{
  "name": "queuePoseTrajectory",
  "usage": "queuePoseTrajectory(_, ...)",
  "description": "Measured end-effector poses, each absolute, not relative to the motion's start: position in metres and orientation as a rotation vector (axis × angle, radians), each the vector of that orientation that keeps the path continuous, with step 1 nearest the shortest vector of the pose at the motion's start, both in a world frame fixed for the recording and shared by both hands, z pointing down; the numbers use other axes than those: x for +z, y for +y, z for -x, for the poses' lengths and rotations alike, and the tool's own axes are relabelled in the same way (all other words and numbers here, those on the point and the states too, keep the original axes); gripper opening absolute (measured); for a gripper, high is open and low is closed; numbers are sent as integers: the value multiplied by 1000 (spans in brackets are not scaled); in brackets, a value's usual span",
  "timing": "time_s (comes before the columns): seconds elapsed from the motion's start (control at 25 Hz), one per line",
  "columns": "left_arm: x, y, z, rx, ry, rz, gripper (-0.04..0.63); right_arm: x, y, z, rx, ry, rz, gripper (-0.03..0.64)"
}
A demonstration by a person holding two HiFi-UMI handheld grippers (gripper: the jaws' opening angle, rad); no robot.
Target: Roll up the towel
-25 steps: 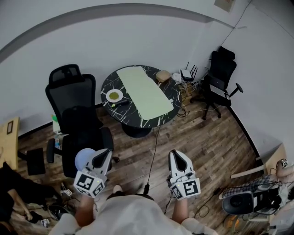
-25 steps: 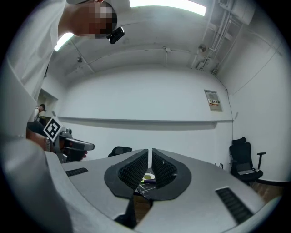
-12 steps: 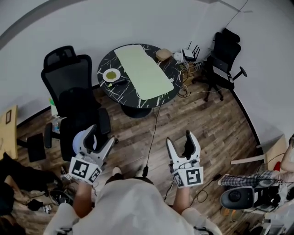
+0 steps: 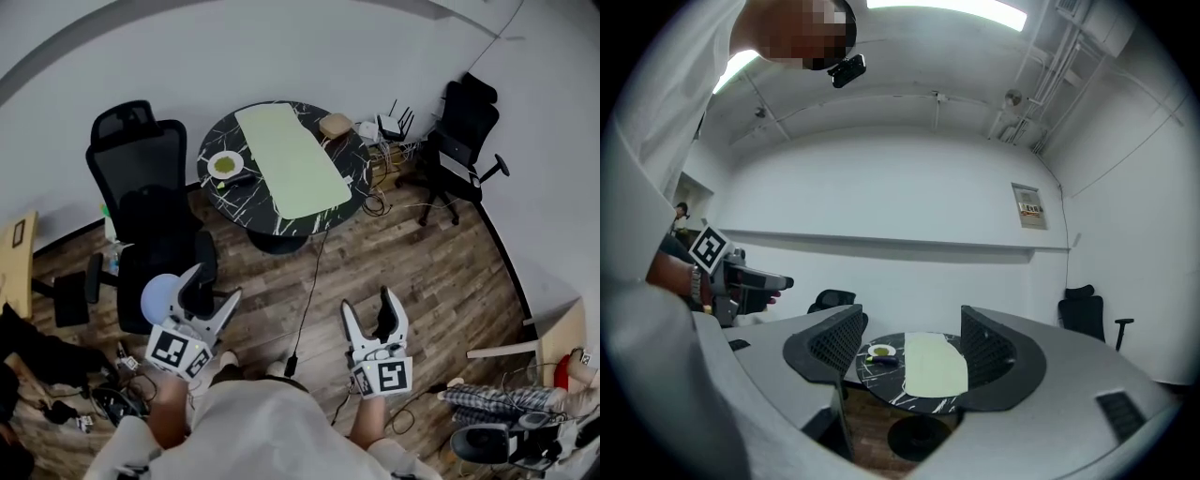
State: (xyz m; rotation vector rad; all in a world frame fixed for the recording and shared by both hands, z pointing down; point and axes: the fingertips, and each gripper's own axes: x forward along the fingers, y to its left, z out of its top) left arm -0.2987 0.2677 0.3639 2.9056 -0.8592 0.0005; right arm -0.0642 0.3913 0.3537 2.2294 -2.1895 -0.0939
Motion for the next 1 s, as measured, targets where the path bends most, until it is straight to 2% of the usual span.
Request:
queuePoseTrajectory(0.48,382,222,257,137,-886,-2902,310,373,332,15,-17,-2255,-2224,288)
queuePoseTrajectory(1.0,414,43,138,192,-692,-2878,310,384,150,-89,40,-2142,-2249,289)
